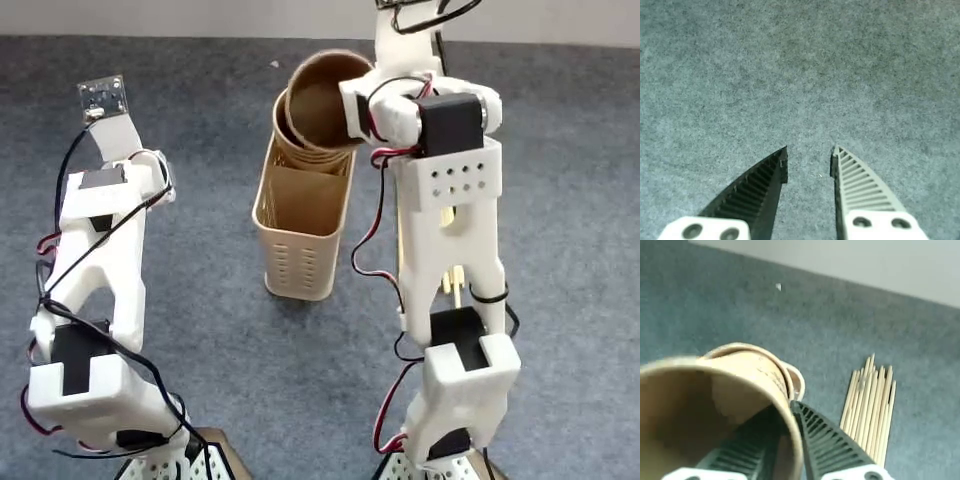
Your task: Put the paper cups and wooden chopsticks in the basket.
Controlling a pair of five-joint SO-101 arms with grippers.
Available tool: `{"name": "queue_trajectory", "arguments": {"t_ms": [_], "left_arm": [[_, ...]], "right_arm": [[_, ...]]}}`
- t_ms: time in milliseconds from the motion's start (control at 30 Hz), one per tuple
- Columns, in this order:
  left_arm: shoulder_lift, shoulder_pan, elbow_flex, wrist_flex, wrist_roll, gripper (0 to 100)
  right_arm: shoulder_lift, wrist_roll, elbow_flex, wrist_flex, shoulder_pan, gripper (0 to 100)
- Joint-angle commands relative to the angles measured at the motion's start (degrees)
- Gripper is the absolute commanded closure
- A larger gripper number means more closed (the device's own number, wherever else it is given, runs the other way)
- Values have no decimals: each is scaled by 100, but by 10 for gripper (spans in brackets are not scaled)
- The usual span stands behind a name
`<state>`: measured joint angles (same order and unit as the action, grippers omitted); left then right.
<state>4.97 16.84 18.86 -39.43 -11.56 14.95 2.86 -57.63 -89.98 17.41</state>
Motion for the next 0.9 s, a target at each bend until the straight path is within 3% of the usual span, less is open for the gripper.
{"name": "queue_trajectory", "arguments": {"t_ms": [0, 133, 233, 600, 867], "left_arm": [[-22, -127, -31, 97, -18, 832], [-22, -127, -31, 97, -9, 832], [-22, -127, -31, 97, -9, 832], [-22, -119, -31, 97, -9, 832], [-22, -119, -31, 97, -9, 832]], "right_arm": [[-31, 9, -541, 356, 57, 894], [-22, 413, -585, 699, 110, 710], [13, 695, -567, 787, 277, 638], [1341, 686, 338, 242, 462, 637], [1807, 677, 154, 136, 462, 637]]}}
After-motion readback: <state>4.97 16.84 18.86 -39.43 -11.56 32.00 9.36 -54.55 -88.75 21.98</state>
